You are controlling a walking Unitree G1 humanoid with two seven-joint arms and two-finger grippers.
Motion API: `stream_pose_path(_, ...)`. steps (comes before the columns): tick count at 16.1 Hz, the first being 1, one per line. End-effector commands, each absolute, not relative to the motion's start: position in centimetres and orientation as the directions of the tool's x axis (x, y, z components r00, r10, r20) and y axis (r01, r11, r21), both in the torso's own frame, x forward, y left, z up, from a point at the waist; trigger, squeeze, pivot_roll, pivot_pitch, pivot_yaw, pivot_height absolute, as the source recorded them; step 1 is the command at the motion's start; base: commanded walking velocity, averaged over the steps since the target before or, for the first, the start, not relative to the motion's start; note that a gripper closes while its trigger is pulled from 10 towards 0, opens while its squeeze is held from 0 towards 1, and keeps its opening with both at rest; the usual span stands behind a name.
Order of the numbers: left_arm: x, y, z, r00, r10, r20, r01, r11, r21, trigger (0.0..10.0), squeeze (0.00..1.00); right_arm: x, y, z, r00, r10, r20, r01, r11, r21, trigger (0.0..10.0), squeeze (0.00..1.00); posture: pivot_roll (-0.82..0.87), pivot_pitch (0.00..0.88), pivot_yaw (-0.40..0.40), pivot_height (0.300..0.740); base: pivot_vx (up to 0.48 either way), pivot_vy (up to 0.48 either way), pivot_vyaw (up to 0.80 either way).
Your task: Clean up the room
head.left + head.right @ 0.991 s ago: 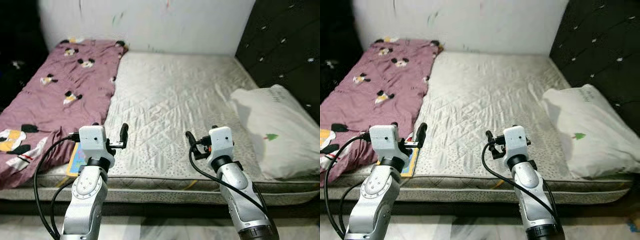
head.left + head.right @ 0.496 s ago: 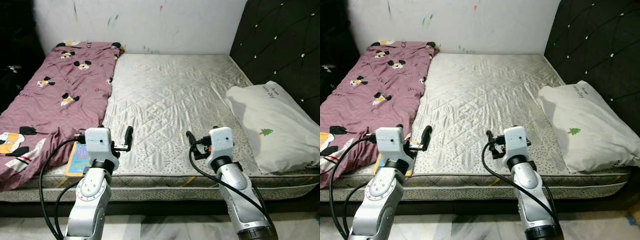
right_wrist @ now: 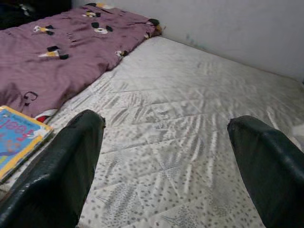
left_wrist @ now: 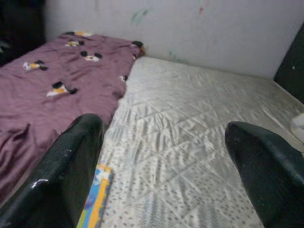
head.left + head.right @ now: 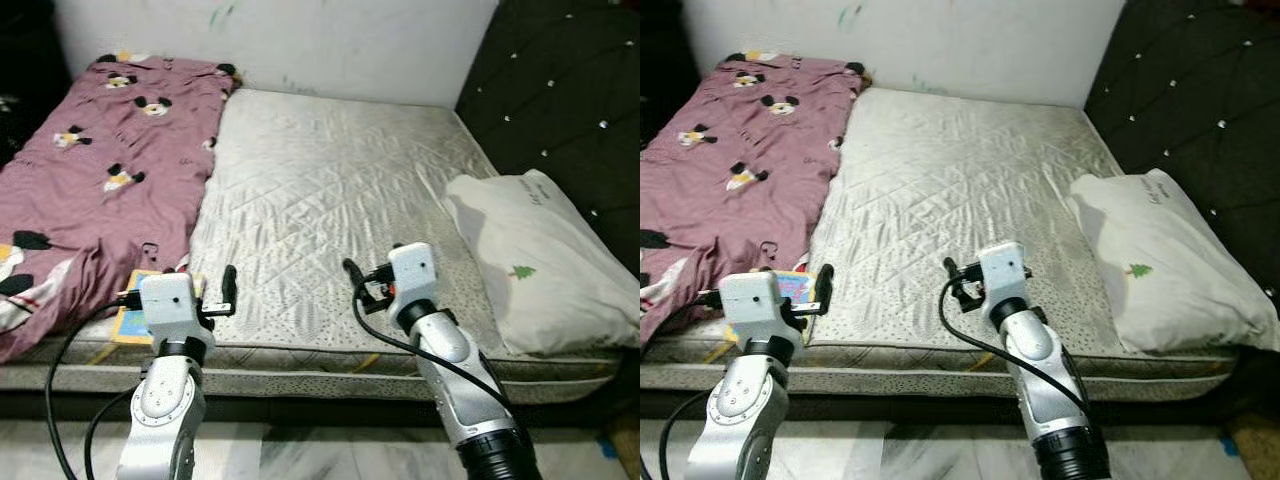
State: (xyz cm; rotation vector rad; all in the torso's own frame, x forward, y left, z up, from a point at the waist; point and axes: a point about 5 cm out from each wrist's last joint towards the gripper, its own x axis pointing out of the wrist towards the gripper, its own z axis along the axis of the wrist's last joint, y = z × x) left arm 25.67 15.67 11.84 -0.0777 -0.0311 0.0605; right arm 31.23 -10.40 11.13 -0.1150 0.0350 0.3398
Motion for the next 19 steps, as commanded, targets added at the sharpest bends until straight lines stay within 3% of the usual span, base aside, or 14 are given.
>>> stream_pose_path(1, 25.8, 15.5, 12.4, 0.997, 0.058, 0.05, -0.054, 0.995, -0.083, 10.0, 0.0, 31.2, -10.6, 10.8, 0.944, 0.324, -0.067, -0.33, 0.938, -0.11, 10.0, 0.0, 0.06, 0.027, -0.109, 0.74, 0.0, 0.0, 0.0)
stream_pose_path(6, 26.5, 14.7, 12.9, 0.997, -0.022, 0.068, 0.028, 0.995, -0.094, 10.0, 0.0, 30.8, -11.0, 10.5, 0.947, 0.317, -0.056, -0.322, 0.939, -0.12, 10.0, 0.0, 0.04, 0.019, -0.07, 0.74, 0.0, 0.0, 0.1)
stream_pose_path(19, 26.4, 14.4, 13.2, 0.995, -0.059, 0.08, 0.068, 0.991, -0.115, 10.0, 0.0, 31.2, -11.1, 10.2, 0.955, 0.291, -0.065, -0.296, 0.949, -0.108, 10.0, 0.0, 0.05, 0.029, -0.063, 0.74, 0.296, 0.0, 0.07)
